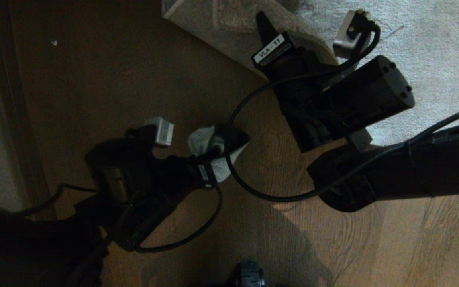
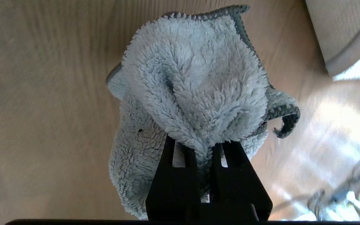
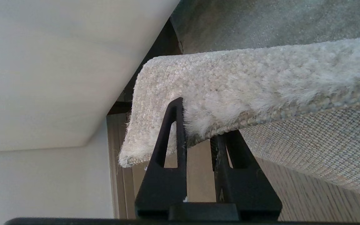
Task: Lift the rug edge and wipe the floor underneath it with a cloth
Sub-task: Wipe the floor under the carpet with a rag
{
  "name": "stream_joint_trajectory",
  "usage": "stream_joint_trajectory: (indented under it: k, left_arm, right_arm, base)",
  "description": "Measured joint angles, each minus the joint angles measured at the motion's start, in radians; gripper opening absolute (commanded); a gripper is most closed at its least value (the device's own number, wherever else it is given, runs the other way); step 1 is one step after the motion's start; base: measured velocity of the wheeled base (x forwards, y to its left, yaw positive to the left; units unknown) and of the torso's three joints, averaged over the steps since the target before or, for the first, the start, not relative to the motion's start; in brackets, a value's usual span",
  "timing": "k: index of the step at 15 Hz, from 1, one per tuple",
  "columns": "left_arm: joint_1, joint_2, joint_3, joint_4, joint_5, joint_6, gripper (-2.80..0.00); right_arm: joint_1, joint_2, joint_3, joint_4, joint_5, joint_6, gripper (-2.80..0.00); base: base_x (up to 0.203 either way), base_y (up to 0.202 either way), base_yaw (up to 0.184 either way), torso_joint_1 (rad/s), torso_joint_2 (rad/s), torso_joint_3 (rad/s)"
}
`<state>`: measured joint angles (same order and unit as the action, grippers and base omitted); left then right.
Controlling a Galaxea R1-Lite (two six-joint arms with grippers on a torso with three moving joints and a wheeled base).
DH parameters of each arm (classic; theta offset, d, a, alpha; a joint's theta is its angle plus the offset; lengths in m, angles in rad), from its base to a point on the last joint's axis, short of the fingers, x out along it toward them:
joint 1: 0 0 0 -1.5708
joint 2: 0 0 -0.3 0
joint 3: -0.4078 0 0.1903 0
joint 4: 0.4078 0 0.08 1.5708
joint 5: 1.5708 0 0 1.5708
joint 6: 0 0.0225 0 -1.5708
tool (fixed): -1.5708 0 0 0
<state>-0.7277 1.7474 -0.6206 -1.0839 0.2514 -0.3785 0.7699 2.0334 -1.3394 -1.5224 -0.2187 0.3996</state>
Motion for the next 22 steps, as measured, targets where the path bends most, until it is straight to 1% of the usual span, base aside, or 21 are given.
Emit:
stream_joint_trajectory:
  k: [2,4,6,8,10,14,16,18,22]
  left_arm:
    - [-0.003,0.060,-0.056,-0.034,0.041,-0.001,-2.80]
    - [-0.004,0.112,-0.115,-0.040,0.083,-0.004,-2.80]
    - [-0.003,0.160,-0.177,-0.066,0.124,-0.023,-2.80]
    - [0.010,0.195,-0.219,-0.089,0.152,-0.027,-2.80]
    - [0.033,0.213,-0.238,-0.090,0.157,-0.025,-2.80]
    - [0.111,0.219,-0.259,-0.092,0.157,-0.019,-2.80]
    - [0.143,0.212,-0.262,-0.117,0.157,-0.016,-2.80]
    - [0.172,0.201,-0.260,-0.163,0.157,0.016,-2.80]
    - [0.206,0.157,-0.258,-0.169,0.157,0.046,-2.80]
  right_arm:
    - [-0.001,0.001,0.000,0.000,0.000,0.001,-2.80]
    - [-0.002,0.002,0.000,0.000,0.001,0.004,-2.80]
    - [-0.004,0.003,0.002,0.001,0.001,0.016,-2.80]
    - [-0.008,0.003,0.002,0.000,0.001,0.017,-2.80]
    - [-0.010,0.004,0.003,0.000,0.001,0.018,-2.80]
    - [-0.011,0.005,0.003,0.000,0.000,0.021,-2.80]
    - [-0.010,0.008,0.003,0.001,0.000,0.021,-2.80]
    - [-0.009,0.010,0.002,0.000,0.001,0.021,-2.80]
    - [-0.009,0.011,0.002,0.000,0.001,0.020,-2.80]
  base:
    - [0.000,0.000,0.000,0.000,0.00,0.000]
    - [0.000,0.000,0.000,0.000,0.00,0.000]
    - [0.000,0.000,0.000,0.000,0.00,0.000]
    - [0.000,0.000,0.000,0.000,0.00,0.000]
    - [0.000,0.000,0.000,0.000,0.00,0.000]
    - [0.000,0.000,0.000,0.000,0.00,0.000]
    - [0.000,0.000,0.000,0.000,0.00,0.000]
    - [0.000,0.000,0.000,0.000,0.00,0.000]
    - [0.000,0.000,0.000,0.000,0.00,0.000]
